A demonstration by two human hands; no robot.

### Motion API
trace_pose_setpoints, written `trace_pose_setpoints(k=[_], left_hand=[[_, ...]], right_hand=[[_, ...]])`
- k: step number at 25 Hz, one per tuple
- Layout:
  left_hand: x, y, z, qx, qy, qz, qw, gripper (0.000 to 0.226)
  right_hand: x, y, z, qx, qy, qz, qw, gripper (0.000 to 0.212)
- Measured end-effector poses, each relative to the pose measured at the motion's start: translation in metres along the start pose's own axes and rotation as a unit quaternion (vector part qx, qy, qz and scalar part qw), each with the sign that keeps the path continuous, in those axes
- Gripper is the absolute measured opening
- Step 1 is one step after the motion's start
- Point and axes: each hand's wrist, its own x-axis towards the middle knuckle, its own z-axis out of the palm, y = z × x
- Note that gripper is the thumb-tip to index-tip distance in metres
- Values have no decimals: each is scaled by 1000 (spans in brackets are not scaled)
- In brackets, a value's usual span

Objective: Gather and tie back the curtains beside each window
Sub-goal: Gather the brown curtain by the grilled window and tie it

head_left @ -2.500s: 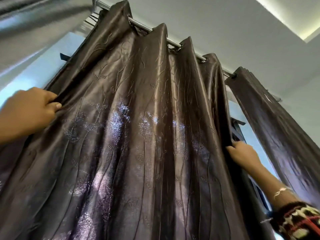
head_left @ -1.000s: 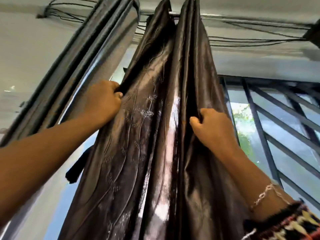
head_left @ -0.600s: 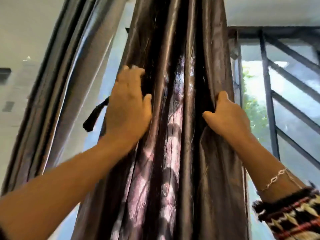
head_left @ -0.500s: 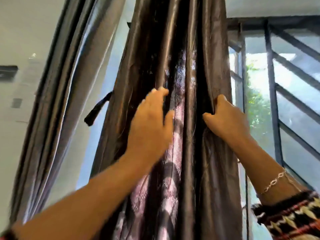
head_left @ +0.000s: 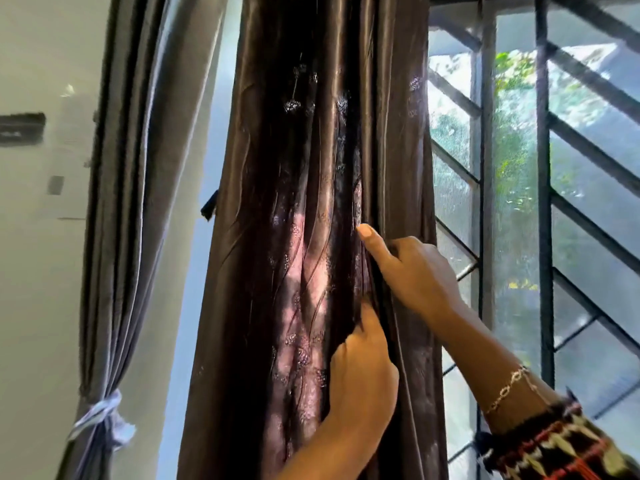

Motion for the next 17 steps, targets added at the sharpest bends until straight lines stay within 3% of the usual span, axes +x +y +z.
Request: trace_pose_setpoints(k=[2,4,7,10,12,14,17], left_hand=[[-7,-1,3,2,-8,19,1000,69],[-15,-4,3,-10,27,46,998,69],[-23,-11,2,4,193,134,972,52],[-19,-20,-8,-27,309,91,946,61],[-15,-22,-18,-123,288,-7,950,71],[-16,-27,-21,-179,210,-86,957,64],[-26,-28,-20,-73,128,-119,982,53]], right_hand=[[-6,-2,3,-19,15,-10,1000,69],[-10,0,8,-31,28,-23,999,54],[-15,2,13,-23,45,-23,998,43],[-21,2,14,-6,50,-21,998,46],[-24,-1,14,-1,53,-19,998,47],[-24,-2,16,-8,58,-14,998,47],[-28,-7,21,-12,41,-20,999,48]])
